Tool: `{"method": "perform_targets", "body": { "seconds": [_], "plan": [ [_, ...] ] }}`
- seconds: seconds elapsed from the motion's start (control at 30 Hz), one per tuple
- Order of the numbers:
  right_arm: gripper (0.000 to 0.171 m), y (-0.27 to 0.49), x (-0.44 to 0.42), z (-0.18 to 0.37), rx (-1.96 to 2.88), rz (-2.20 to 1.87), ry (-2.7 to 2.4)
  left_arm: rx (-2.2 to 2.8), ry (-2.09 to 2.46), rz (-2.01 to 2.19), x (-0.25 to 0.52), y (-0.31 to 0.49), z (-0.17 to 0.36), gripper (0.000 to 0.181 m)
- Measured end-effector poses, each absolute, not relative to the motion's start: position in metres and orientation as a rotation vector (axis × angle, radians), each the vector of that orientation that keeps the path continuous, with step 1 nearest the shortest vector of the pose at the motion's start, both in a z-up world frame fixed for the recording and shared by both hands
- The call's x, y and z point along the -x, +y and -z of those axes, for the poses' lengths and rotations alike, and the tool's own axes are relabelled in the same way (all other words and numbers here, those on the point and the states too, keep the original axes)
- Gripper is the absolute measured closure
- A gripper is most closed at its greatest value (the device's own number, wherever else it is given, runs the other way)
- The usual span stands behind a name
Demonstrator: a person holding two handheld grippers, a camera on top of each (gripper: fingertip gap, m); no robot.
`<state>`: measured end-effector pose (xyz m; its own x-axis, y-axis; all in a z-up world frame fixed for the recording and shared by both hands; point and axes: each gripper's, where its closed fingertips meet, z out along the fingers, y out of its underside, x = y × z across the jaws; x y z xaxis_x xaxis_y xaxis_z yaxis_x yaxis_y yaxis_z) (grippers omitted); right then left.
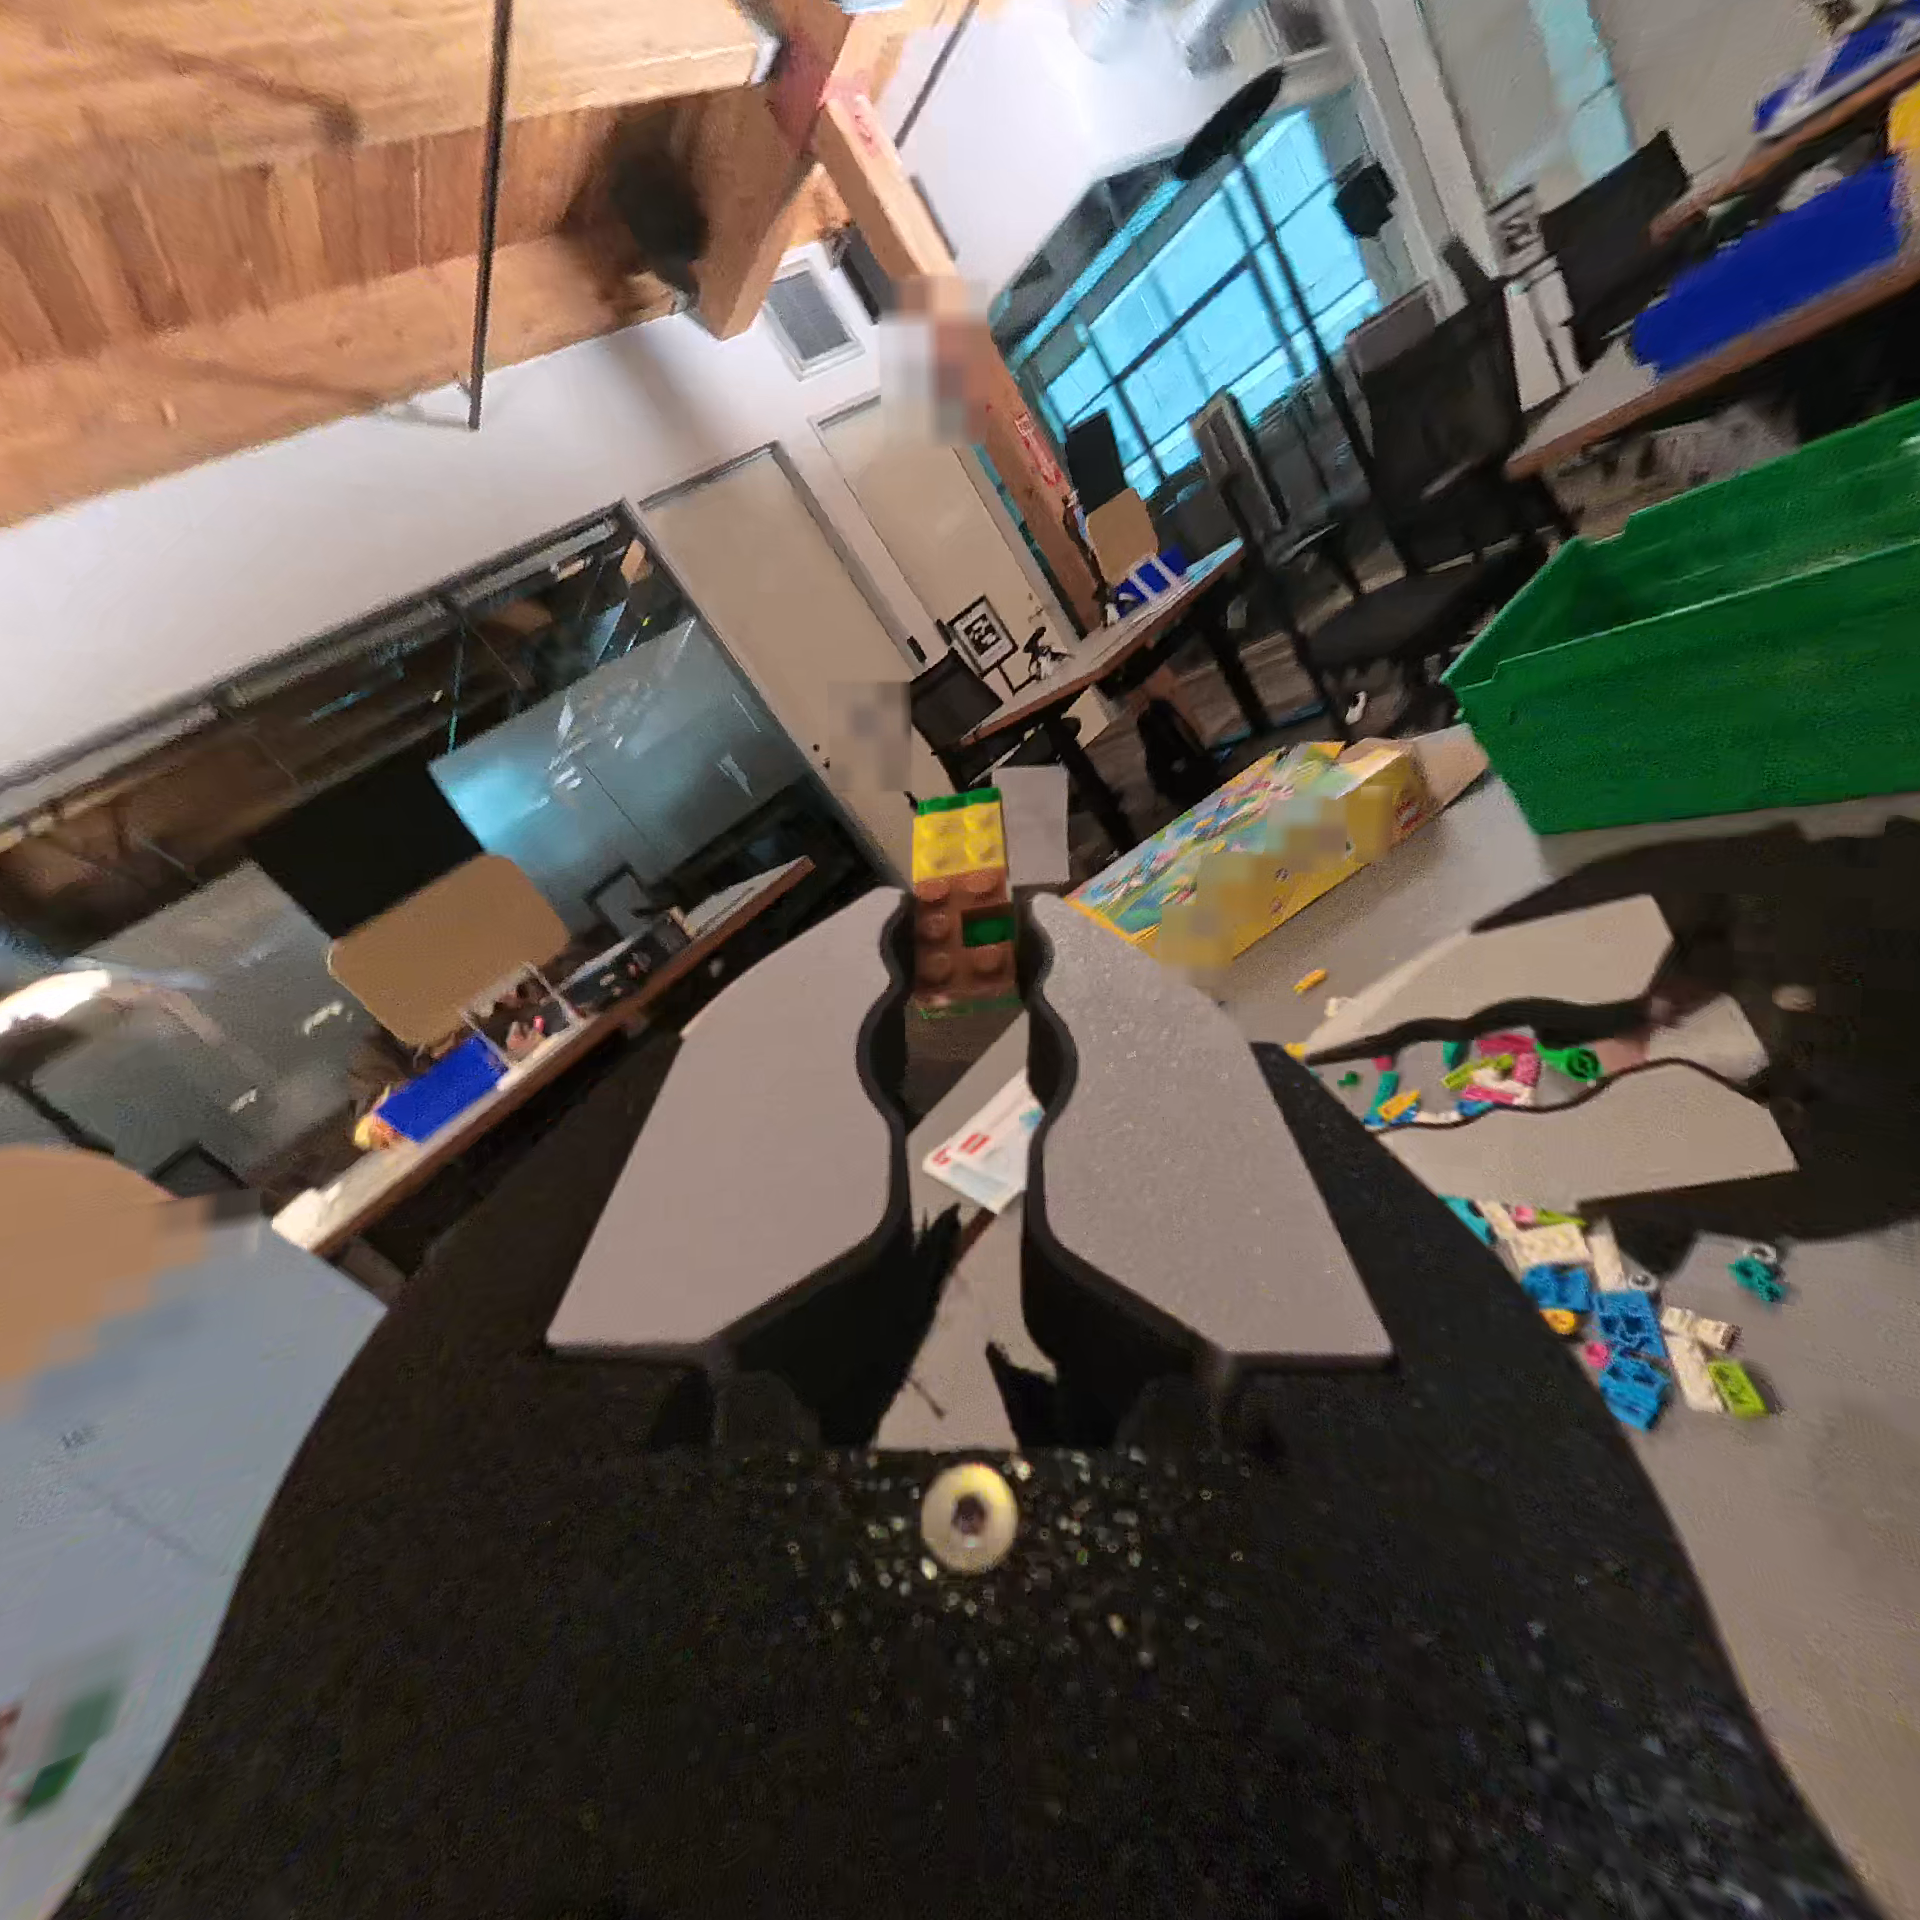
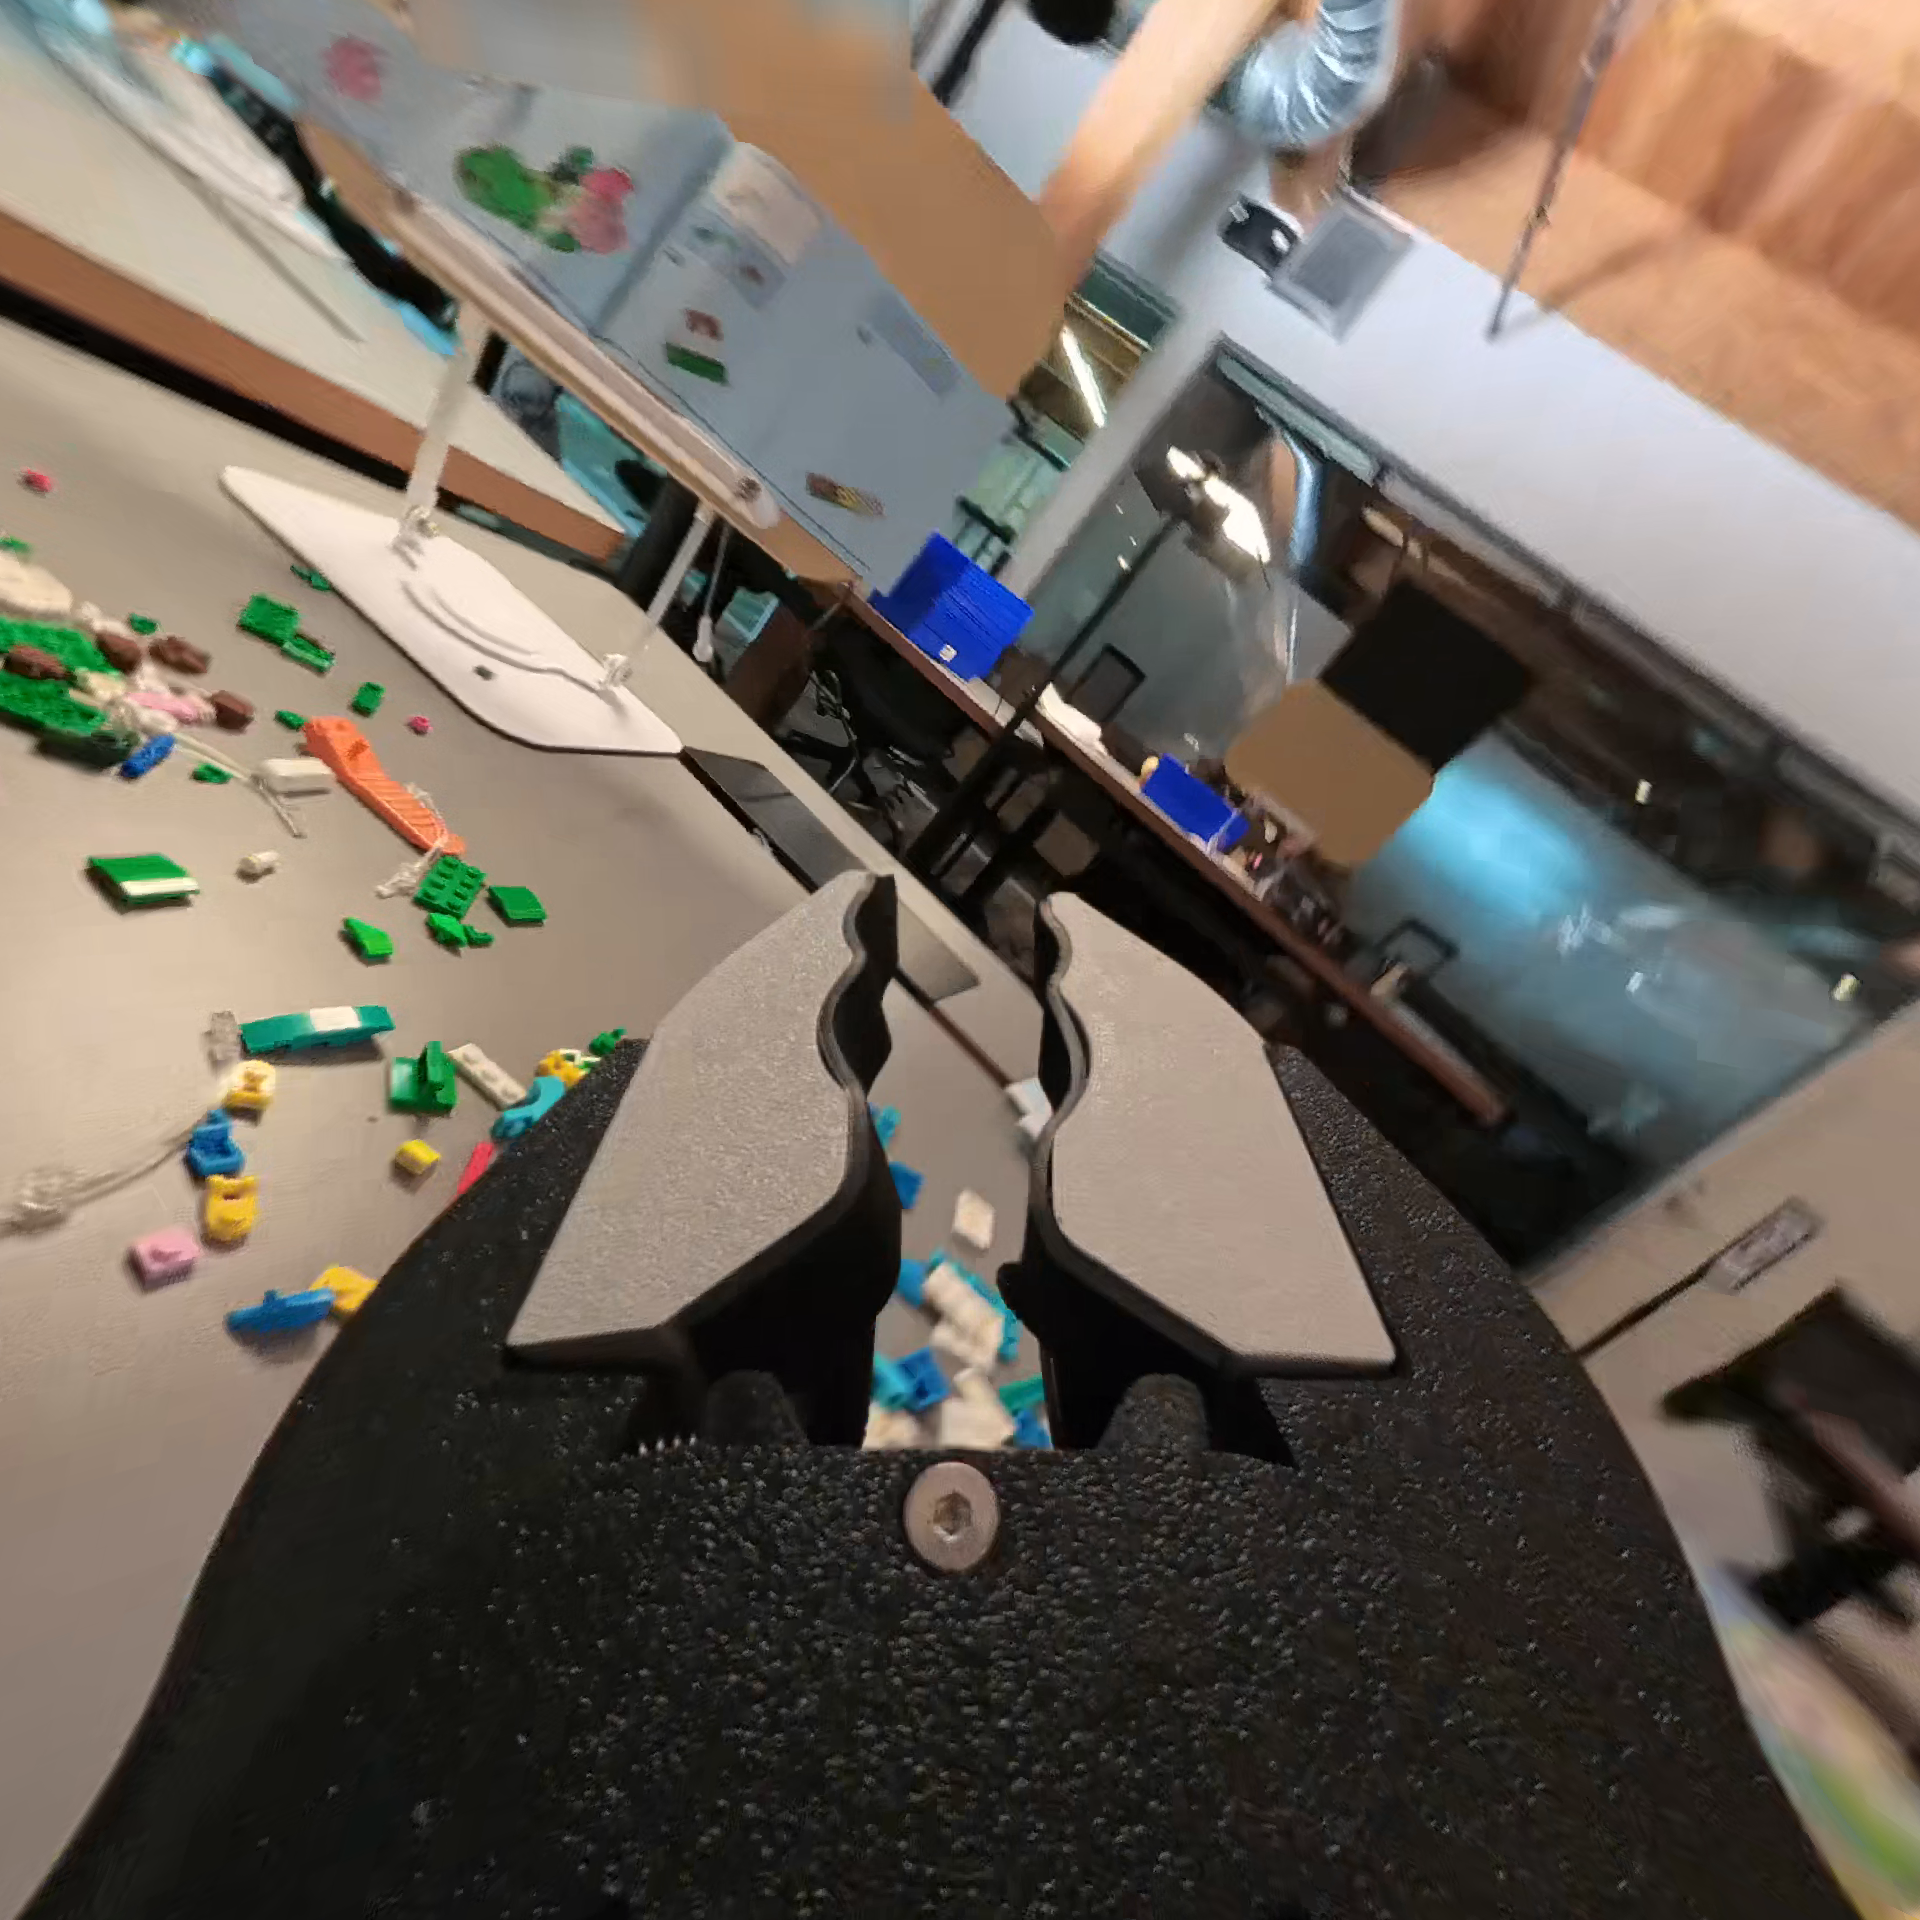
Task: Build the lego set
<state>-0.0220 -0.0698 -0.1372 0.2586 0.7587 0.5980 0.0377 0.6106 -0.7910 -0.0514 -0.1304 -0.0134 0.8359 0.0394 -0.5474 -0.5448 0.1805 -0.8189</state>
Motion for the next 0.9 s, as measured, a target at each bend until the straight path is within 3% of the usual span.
{"method": "perform_targets", "body": {
  "seconds": [0.03,0.4,0.9],
  "plan": [
    [0.147,-0.063,0.018,0.146,0.864,-0.631,-1.176,1.368,0.417,-0.465,0.055,-0.125,0.024,0.163],
    [0.15,-0.037,0.001,0.16,0.966,-0.828,-1.009,1.574,0.229,-0.554,0.098,-0.132,0.162,0.164],
    [0.16,0.017,-0.032,0.15,1.009,-0.631,-0.84,1.619,0.218,-0.41,0.101,-0.133,0.2,0.164]
  ]
}}
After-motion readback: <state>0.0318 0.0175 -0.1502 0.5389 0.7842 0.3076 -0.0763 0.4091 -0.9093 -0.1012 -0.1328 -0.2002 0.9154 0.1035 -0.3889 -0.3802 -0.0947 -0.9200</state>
